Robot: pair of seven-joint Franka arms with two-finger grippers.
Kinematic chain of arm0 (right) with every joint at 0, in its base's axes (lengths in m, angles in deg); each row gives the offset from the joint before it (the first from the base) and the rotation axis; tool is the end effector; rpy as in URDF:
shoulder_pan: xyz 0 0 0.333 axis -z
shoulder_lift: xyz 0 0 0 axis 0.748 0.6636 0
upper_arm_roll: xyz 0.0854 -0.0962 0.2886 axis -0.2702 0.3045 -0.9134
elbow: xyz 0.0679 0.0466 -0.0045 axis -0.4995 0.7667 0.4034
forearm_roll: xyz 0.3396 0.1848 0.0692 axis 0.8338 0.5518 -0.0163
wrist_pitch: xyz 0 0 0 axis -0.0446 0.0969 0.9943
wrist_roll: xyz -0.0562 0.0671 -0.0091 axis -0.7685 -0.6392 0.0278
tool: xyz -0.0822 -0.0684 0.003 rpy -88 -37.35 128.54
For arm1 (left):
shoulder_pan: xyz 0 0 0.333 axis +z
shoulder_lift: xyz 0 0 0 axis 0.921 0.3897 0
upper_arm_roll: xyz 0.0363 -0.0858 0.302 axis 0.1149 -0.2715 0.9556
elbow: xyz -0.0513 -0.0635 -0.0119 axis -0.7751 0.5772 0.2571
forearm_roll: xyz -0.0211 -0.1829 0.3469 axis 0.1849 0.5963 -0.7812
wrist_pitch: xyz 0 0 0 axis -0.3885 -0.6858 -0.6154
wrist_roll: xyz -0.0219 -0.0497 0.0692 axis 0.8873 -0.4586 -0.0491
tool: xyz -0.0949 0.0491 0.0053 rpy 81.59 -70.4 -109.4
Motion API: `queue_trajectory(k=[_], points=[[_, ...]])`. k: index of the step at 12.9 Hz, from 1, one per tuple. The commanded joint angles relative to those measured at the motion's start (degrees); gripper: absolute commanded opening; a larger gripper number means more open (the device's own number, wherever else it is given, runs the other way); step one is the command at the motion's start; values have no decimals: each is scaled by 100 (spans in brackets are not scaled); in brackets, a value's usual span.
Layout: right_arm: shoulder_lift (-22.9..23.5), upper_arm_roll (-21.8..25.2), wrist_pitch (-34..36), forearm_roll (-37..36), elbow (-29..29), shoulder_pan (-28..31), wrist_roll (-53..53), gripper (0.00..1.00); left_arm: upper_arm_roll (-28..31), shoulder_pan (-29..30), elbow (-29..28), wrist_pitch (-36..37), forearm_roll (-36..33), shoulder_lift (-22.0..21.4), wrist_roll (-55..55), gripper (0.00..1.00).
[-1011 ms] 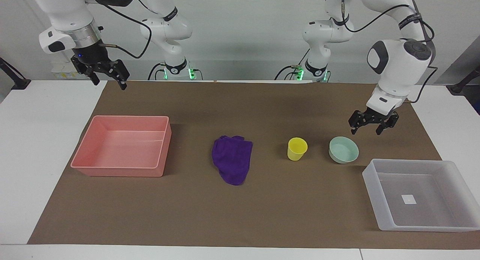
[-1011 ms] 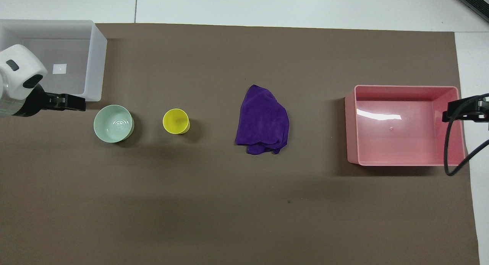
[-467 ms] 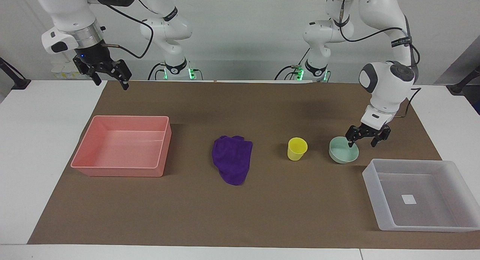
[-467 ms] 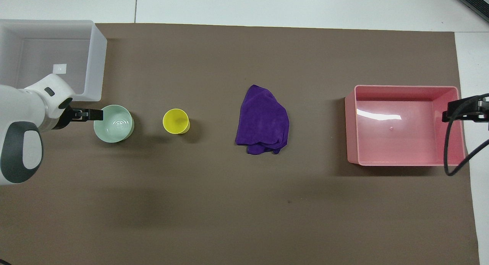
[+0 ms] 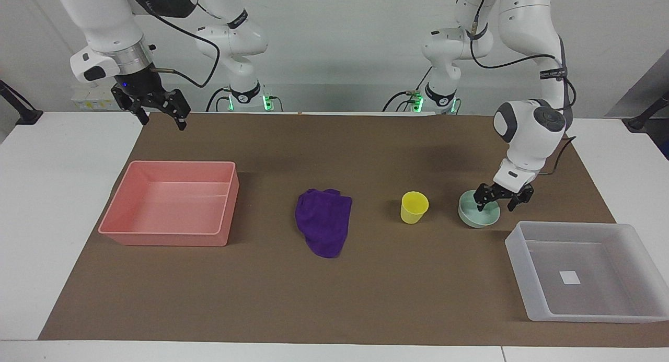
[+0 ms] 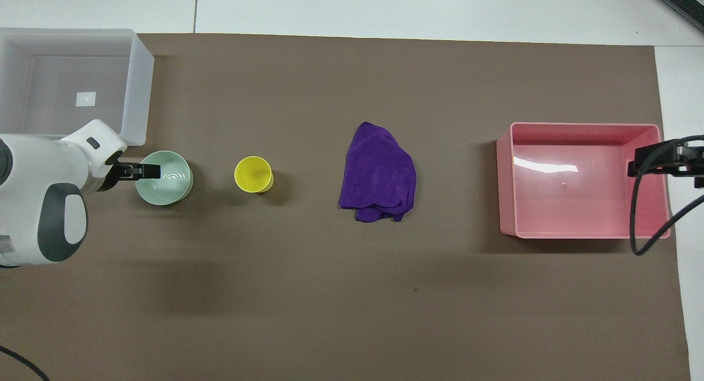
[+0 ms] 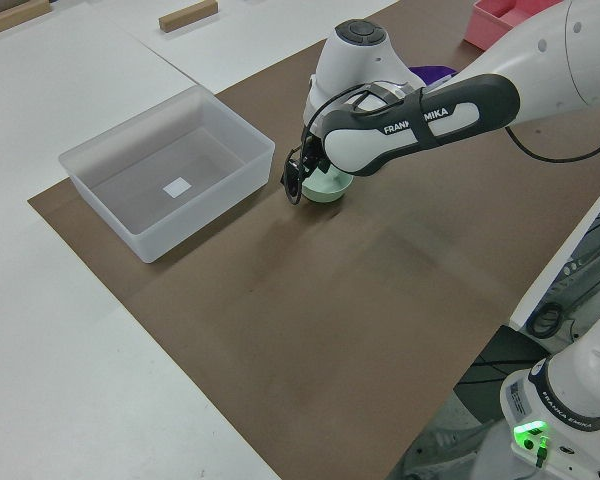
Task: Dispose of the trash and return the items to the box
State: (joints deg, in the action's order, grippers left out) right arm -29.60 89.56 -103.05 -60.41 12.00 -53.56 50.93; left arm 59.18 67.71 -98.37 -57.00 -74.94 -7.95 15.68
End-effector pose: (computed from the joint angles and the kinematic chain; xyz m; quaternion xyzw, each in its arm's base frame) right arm 0.5330 -0.0239 0.6080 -0.9961 0.0854 -0.0235 0.0051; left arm 0.5634 -0.0088 0.3244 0.9972 -0.0306 0.0687 0.0032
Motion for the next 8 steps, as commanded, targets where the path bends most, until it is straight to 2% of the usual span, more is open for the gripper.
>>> queue_trajectory(k=[1,4,7,8], points=[[-181,15,-649,113,614,-364,78,100,-12,-3,-185,-95,-93,-111,-30,0],[20,14,-1230,104,862,-935,587,100,-12,6,-151,-60,-93,-137,-30,0],[371,6,-1678,104,870,-1567,1219,100,-12,58,244,614,-93,-304,-47,0],[590,6,-2028,104,888,-1709,1430,100,-12,59,446,912,-93,-383,-47,0]])
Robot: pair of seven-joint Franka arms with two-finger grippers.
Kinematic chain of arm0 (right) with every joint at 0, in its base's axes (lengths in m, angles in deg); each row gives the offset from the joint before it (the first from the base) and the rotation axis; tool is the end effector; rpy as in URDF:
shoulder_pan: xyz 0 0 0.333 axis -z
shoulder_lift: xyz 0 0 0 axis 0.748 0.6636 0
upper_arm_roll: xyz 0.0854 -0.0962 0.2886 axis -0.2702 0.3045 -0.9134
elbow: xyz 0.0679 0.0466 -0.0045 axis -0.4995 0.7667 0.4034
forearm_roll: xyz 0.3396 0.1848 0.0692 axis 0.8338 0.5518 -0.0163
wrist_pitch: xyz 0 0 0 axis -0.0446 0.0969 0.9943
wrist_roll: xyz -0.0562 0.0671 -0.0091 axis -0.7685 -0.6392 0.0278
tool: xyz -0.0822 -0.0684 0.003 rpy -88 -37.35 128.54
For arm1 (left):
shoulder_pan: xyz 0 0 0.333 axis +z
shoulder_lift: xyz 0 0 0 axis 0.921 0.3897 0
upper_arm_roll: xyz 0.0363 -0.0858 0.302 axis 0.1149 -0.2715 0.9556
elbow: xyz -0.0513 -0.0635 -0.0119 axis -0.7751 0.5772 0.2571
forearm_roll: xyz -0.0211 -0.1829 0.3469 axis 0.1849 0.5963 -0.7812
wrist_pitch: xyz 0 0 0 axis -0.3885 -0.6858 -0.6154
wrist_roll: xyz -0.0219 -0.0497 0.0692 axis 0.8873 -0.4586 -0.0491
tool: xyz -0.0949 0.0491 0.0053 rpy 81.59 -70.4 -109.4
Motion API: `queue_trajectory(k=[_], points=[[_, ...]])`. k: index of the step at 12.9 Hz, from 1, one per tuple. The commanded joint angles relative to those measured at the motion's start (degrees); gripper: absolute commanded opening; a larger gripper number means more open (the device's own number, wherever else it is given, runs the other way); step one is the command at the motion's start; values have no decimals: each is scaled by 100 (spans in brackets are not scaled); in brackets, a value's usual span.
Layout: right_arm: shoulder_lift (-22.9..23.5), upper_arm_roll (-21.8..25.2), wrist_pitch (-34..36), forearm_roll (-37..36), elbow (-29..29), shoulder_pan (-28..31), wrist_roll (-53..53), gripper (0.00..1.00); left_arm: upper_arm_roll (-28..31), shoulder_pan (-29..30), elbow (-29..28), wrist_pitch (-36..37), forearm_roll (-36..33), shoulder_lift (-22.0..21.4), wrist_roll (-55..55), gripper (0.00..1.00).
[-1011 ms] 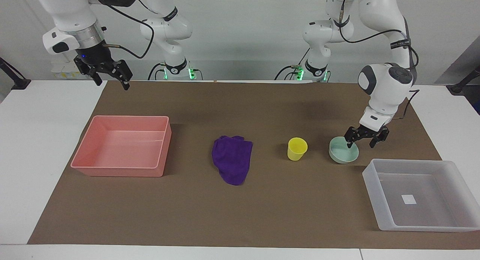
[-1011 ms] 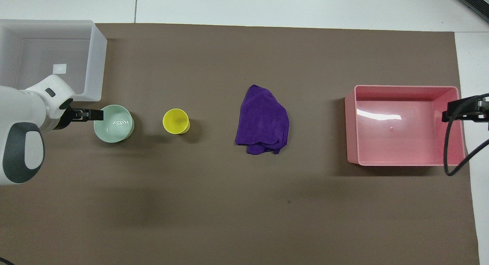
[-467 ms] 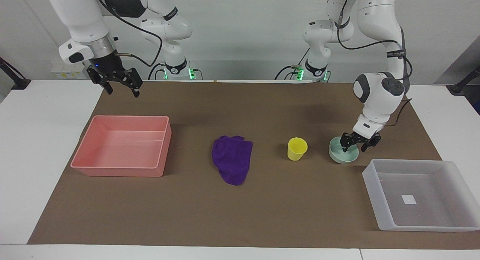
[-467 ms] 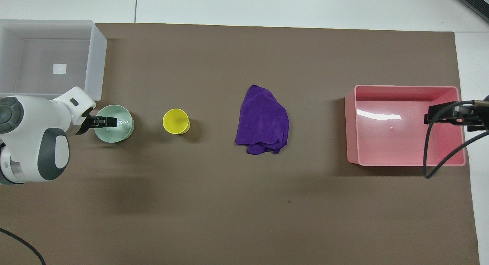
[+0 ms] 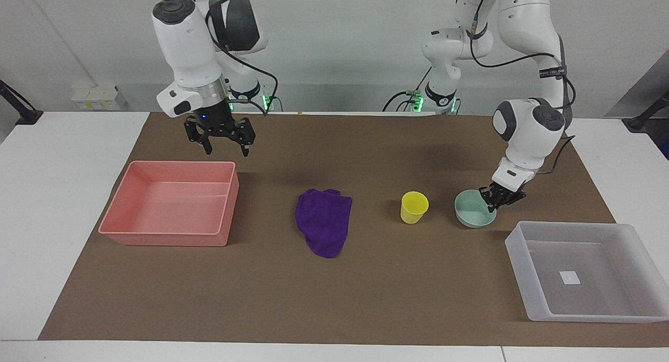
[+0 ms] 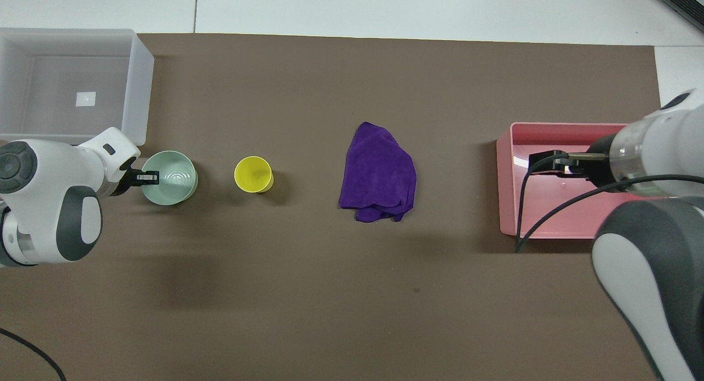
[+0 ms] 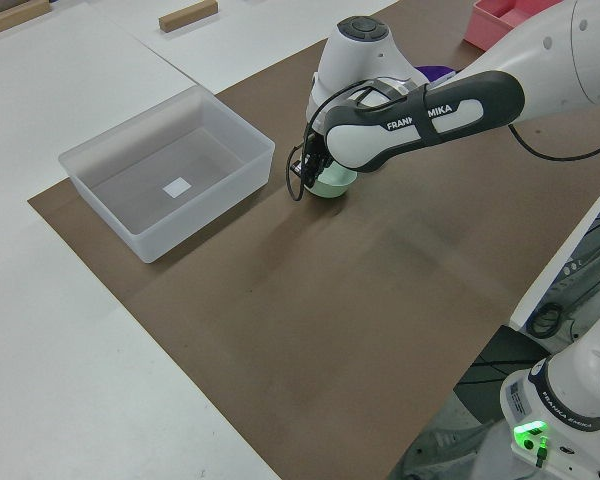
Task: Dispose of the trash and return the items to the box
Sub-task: 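Lift the green bowl into the white bin while the right gripper reaches the cloth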
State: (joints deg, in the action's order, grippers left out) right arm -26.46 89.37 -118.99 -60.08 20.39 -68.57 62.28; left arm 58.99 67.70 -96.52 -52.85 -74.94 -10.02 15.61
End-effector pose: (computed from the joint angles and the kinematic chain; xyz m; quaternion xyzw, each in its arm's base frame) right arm 0.5476 0.1256 0.5336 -0.9967 0.0525 -0.0591 0.0203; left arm 0.5659 -0.0108 0.3516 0.9972 -0.0332 0.0667 0.0032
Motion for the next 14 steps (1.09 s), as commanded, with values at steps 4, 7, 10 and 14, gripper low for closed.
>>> queue_trajectory(k=[4,7,10,14], points=[[999,24,-1253,107,41,-674,736,100,16,200,1272,1239,-85,7,-41,0],[1639,24,-2043,98,41,-982,948,100,25,218,1983,1177,-111,367,-32,0],[2202,24,-2677,98,41,-1368,905,100,16,525,3046,1265,-111,1042,-41,0],[2529,33,-2986,1,67,-1492,430,100,-54,1008,4689,1344,-111,2404,-225,0]])
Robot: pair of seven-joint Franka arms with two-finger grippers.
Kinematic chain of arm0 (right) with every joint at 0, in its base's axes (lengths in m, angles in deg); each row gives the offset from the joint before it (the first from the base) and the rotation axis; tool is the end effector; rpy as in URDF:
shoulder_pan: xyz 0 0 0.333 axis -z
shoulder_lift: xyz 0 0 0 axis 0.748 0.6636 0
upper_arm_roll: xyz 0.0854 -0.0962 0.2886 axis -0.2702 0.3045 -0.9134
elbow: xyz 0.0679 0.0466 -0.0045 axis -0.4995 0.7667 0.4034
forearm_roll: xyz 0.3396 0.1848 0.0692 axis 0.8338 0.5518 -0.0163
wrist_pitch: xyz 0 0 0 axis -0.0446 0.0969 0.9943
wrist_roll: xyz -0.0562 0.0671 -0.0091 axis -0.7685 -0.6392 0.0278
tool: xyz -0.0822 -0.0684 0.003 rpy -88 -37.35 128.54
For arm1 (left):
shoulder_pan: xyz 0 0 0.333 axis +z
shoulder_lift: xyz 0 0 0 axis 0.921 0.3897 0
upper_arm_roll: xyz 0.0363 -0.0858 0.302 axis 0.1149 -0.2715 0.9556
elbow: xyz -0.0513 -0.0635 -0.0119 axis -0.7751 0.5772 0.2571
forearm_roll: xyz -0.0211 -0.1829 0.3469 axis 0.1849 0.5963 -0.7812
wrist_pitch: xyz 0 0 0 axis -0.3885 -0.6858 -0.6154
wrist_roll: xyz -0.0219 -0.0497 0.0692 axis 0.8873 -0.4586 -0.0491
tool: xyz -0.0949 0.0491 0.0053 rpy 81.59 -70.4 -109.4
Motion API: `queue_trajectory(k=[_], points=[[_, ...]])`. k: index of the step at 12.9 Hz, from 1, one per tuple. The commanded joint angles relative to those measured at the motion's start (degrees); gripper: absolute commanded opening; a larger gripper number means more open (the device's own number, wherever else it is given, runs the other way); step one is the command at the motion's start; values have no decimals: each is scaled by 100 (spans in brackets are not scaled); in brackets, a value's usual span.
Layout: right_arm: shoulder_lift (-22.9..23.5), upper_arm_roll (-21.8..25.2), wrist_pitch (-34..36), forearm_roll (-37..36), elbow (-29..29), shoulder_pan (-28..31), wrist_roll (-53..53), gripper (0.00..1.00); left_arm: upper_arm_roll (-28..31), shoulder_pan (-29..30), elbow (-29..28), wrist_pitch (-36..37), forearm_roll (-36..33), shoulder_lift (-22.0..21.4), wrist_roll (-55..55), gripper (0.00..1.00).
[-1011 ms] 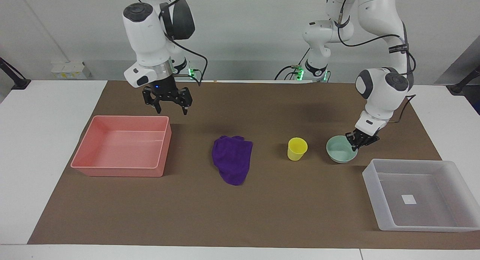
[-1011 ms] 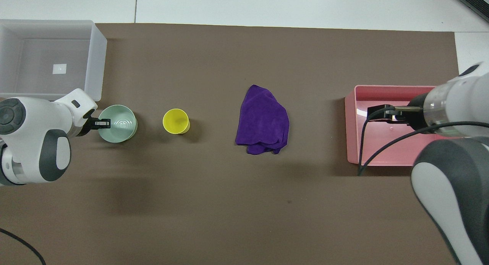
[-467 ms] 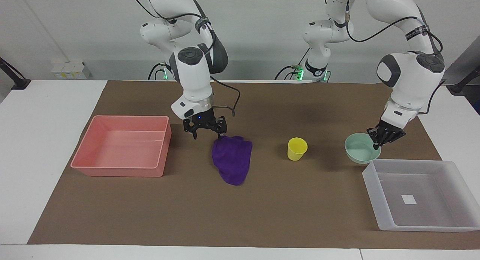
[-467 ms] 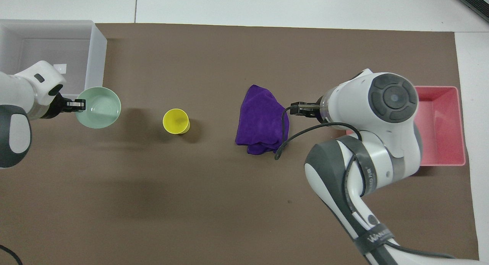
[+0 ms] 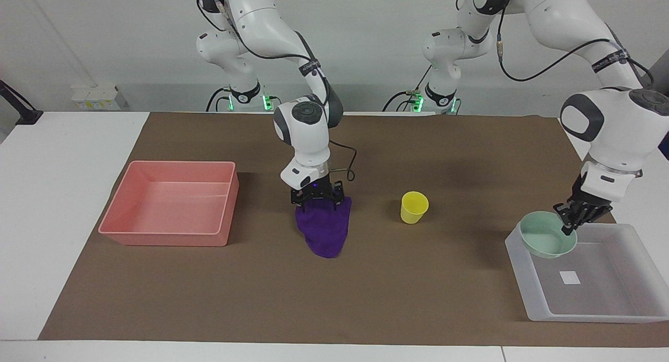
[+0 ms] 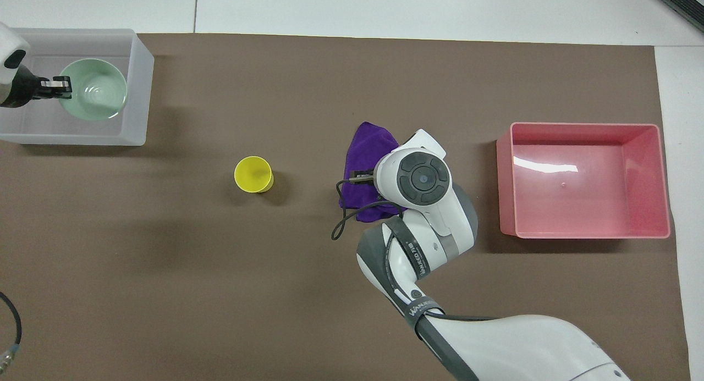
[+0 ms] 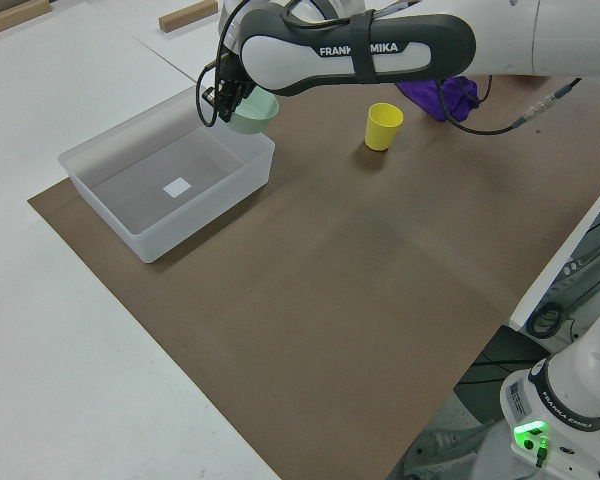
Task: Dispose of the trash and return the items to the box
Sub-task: 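Lift the green bowl into the white bin while the right gripper reaches the cloth, then release the bowl with the left gripper while the right gripper grasps the cloth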
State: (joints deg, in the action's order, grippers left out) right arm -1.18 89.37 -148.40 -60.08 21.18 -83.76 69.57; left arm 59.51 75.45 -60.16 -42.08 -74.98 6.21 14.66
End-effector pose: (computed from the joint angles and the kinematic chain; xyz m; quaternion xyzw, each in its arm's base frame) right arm 0.5675 0.3102 0.3117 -0.9951 -0.0232 -0.0934 0.0220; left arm 0.6987 0.0898 0.4533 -0.9885 -0.0306 -0.1478 0.0076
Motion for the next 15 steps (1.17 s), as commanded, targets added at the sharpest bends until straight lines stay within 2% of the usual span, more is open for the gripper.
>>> queue_trajectory(k=[1,3,6,7,8,9,14,15], points=[[27,33,-54,1,58,27,-309,100,-150,347,1405,267,-108,1063,-183,0],[9,33,-54,1,181,27,-362,100,-308,601,1794,223,-108,1469,-201,0],[-17,33,-45,1,330,1,-344,100,-379,822,1769,57,-99,1637,-349,0],[-26,33,-45,1,366,-8,-353,95,-370,849,1691,-48,-90,1646,-359,0],[-26,33,-28,-16,366,-25,-353,45,-361,858,1507,-163,-90,1629,-359,0],[-26,33,25,-60,348,-104,-336,0,-361,875,1349,-390,-81,1602,-359,0],[-192,77,630,-60,208,-131,-212,0,-335,884,102,-1391,-72,1277,-359,0],[-332,86,745,-60,199,-105,-204,0,-335,893,55,-1438,-72,1259,-359,0]])
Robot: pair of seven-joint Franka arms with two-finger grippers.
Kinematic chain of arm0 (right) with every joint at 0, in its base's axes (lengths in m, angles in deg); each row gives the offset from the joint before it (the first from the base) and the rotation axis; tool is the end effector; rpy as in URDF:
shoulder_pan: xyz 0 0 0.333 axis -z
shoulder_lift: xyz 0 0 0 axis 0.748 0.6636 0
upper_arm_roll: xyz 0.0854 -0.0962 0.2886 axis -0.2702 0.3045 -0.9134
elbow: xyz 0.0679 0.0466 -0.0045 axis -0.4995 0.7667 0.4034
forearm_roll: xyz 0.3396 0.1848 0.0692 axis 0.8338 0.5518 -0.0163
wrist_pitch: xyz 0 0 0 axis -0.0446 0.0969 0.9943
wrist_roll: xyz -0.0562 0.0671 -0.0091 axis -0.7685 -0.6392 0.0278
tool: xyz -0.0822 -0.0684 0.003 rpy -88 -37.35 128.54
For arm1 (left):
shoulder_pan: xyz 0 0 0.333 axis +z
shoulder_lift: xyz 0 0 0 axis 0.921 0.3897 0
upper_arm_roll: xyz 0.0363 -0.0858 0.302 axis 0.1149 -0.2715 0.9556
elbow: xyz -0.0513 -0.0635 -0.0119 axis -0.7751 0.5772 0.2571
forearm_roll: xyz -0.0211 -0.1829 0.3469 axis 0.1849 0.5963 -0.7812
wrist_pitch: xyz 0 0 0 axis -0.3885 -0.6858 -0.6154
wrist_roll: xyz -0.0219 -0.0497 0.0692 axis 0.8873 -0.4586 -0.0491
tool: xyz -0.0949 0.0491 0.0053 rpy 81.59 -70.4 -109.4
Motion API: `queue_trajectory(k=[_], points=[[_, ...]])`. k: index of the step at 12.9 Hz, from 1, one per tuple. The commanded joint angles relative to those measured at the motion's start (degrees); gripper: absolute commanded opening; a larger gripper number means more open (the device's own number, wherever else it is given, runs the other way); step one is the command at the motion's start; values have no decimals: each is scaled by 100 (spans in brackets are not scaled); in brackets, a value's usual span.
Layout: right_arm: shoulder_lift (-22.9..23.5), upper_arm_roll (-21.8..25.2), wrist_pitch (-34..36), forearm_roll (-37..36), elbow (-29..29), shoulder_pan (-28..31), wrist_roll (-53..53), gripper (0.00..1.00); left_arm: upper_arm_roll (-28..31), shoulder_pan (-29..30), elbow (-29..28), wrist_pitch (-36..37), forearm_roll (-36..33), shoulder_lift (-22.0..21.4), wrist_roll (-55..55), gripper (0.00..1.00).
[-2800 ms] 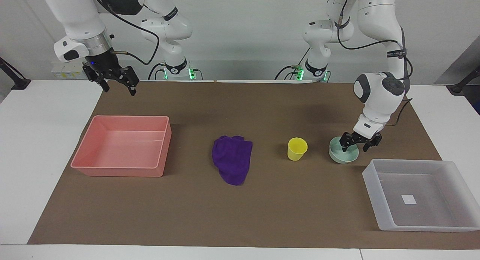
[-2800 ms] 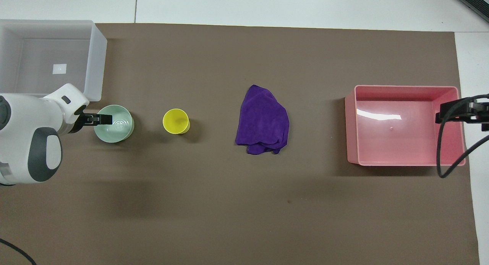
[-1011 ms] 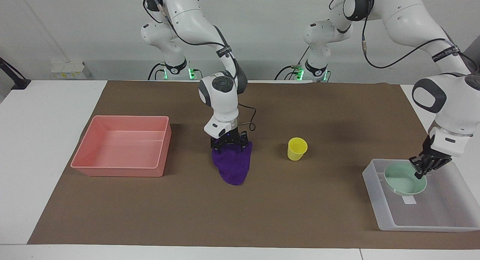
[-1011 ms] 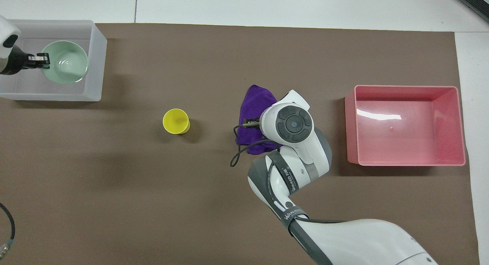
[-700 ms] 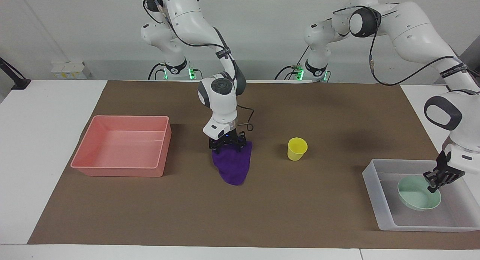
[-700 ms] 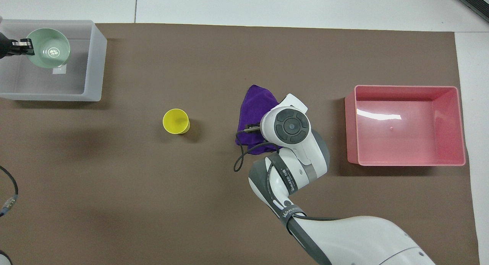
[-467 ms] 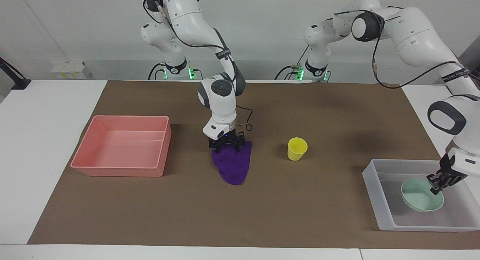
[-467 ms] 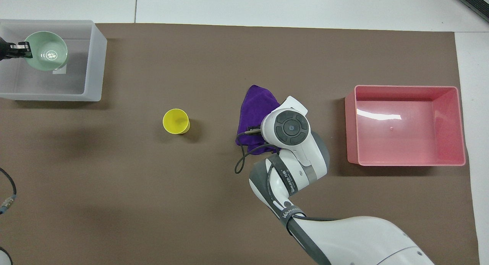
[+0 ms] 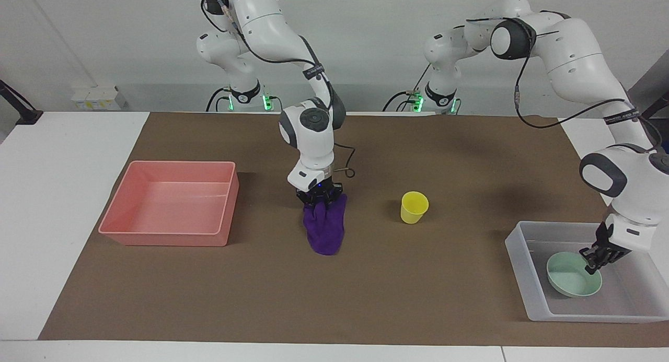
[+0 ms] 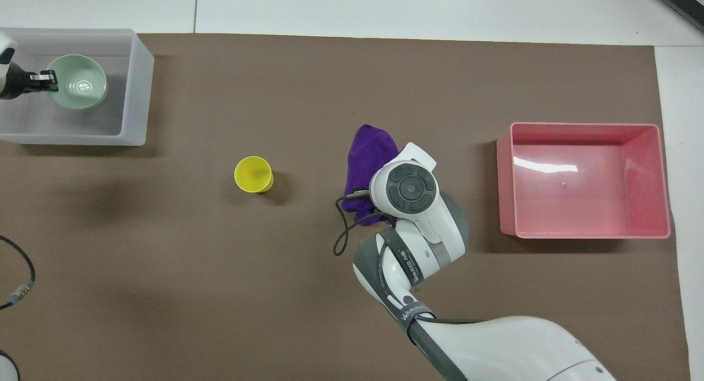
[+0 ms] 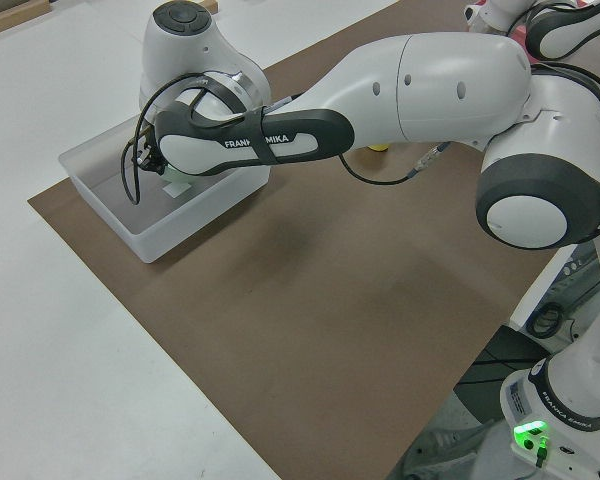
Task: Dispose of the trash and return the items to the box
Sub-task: 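Release the bowl with the left gripper while the right gripper grasps the cloth, then carry the purple cloth with the right gripper over the pink bin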
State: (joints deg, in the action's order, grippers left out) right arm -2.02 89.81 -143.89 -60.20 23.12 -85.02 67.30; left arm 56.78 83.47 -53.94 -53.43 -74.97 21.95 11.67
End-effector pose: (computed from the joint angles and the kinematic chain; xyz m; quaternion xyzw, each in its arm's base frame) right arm 0.5488 0.3094 0.2982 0.9975 0.0497 0.0508 0.0024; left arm 0.7335 0.1736 0.3304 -0.9843 -0.0605 -0.1657 0.0054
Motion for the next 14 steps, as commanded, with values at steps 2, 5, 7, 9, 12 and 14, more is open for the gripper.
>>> queue_trajectory(k=[2,5,7,9,12,14], points=[[-599,68,584,-49,-4,65,120,0,-53,57,-463,-94,-134,-323,-68,25],[-1144,77,1163,-66,-153,336,208,0,-53,57,-173,258,-169,-349,-77,94],[-1531,76,1515,-84,-232,530,200,0,-62,-31,-233,329,-143,-690,-60,100],[-1926,76,1885,-145,-267,688,165,0,-71,-197,-269,907,-134,-1129,-51,100],[-2253,59,2324,-426,-425,969,33,0,-71,-575,-811,1296,-134,-1911,10,100],[-2297,59,2754,-427,-732,1311,-195,0,-71,-873,-1339,1349,-126,-2377,72,100]])
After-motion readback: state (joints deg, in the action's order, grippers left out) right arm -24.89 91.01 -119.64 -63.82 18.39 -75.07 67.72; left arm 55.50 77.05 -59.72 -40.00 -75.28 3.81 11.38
